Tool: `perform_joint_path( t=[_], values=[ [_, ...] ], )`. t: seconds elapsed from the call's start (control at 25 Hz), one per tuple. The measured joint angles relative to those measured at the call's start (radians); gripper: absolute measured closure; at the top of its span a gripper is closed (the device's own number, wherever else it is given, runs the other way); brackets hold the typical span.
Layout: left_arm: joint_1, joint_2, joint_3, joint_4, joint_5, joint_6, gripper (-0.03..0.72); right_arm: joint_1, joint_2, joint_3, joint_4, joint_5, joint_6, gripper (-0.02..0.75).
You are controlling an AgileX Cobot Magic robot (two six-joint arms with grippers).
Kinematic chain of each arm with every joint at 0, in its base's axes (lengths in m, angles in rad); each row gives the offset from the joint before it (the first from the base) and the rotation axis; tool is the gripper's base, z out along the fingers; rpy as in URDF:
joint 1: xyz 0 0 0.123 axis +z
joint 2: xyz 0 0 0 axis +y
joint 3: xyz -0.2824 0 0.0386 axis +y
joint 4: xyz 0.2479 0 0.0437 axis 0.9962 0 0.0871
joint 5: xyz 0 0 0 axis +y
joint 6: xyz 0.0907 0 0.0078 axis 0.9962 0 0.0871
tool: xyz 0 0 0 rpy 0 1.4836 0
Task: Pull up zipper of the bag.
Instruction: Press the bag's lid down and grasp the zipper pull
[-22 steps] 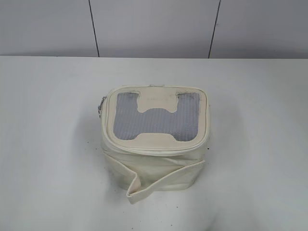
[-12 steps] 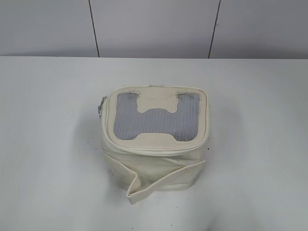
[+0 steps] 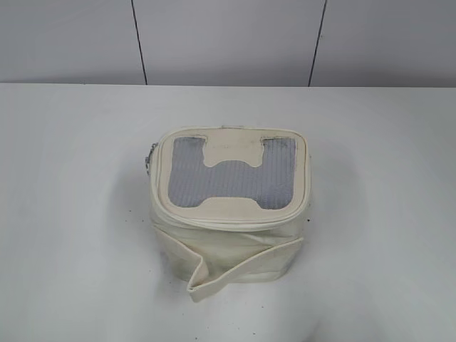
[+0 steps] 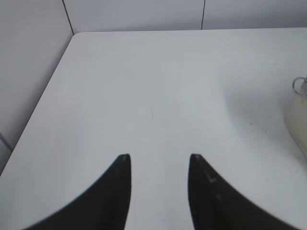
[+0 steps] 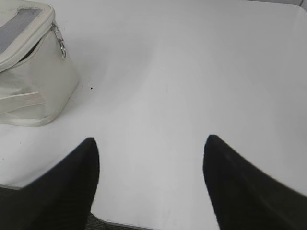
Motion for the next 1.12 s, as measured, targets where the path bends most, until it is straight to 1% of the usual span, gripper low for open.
perform_joint_path(
  t=[0.84, 1.0, 1.12],
  values=[
    [-0.006, 0.0, 0.0, 0.0, 0.0, 0.0, 0.379, 0.0, 0.0, 0.0, 0.0, 0.0, 0.0, 0.204],
    [-0.035, 0.023, 0.0, -0.073, 0.0, 0.0, 0.402, 0.0, 0.018, 0.0, 0.002, 0.0, 0.0, 0.204],
    [-0.051, 0.097, -0.004, -0.108, -0.003, 0.0, 0.42, 0.006, 0.117, -0.011, 0.002, -0.026, 0.0, 0.204]
  ],
)
